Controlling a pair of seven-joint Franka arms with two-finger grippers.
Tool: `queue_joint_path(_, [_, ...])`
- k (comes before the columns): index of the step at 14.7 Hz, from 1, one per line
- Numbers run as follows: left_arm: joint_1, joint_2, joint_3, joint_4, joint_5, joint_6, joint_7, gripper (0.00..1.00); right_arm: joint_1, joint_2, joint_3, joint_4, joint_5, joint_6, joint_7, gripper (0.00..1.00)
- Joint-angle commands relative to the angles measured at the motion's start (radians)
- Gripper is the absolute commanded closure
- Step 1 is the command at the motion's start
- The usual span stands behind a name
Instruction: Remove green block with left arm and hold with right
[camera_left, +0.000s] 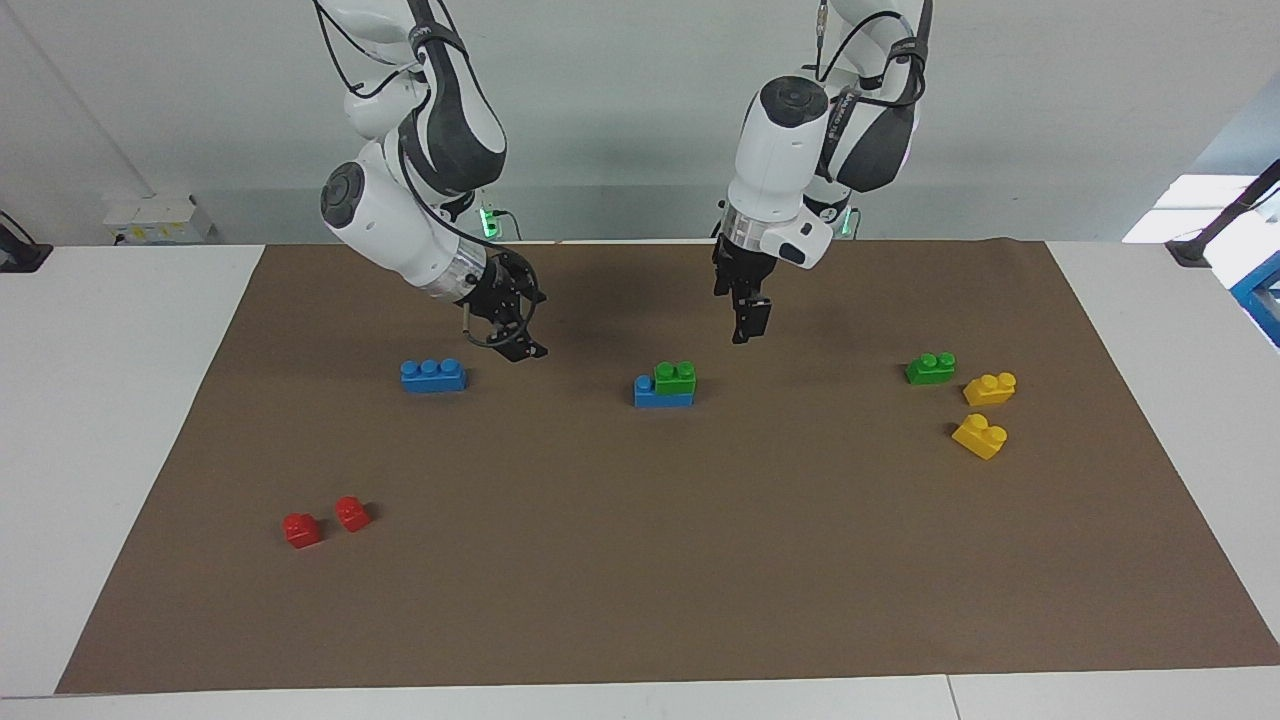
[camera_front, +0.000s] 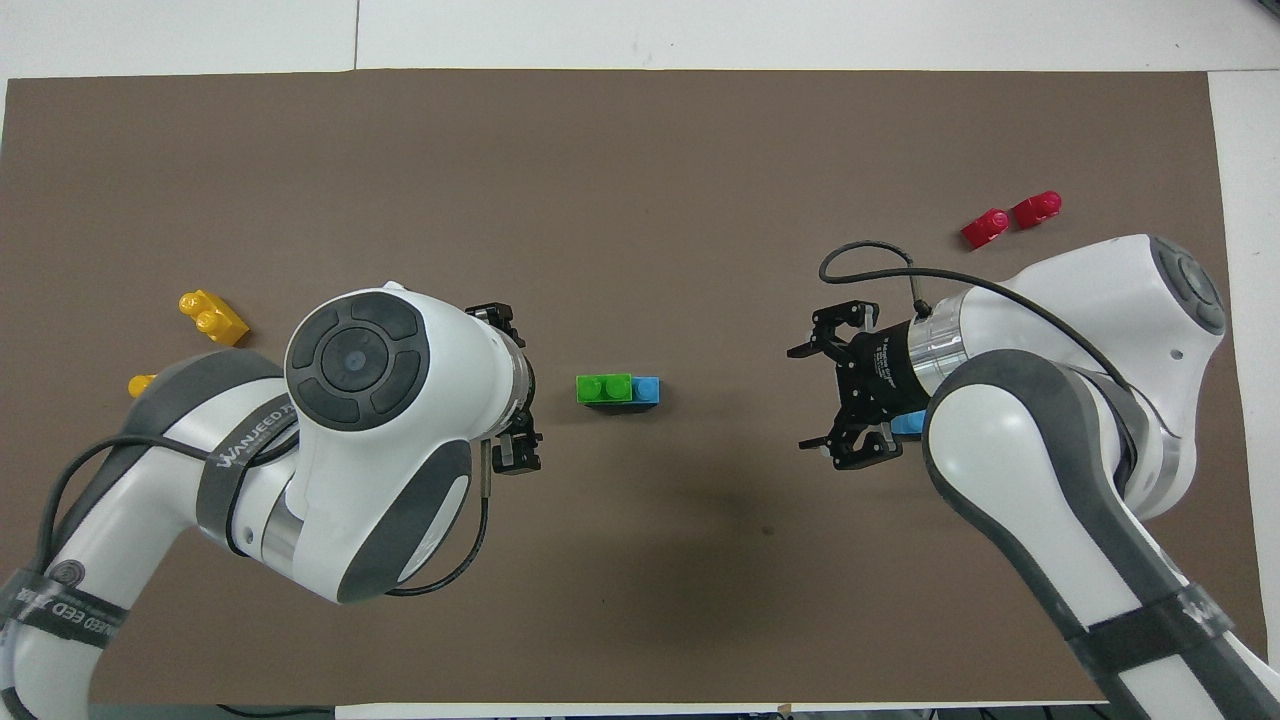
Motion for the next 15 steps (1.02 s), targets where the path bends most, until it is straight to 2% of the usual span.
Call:
queue_joint_path(1, [-0.02,0.043,0.014,0.014,0.013,0.048,-0.058,0.0,-0.011,-0.016,0.007,-0.034,0.01,0.036,-0.024,0.0])
queue_joint_path(5, [-0.033,0.058,0.014,0.008,0.013,0.095,-0.089,0.0,0.0,0.034,0.007,-0.037,0.03,0.085,-0.011,0.0])
queue_joint_path(7, [-0.057,0.113,0.016,0.015,0.013,0.128,-0.129,0.0,0.009,0.065,0.007,-0.037,0.083,0.138,-0.011,0.0])
queue_joint_path(15, [-0.099,0.147,0.016,-0.012,0.015,0.175,-0.157,0.0,0.115,0.154,0.007,-0.037,0.208,0.284,-0.022,0.0])
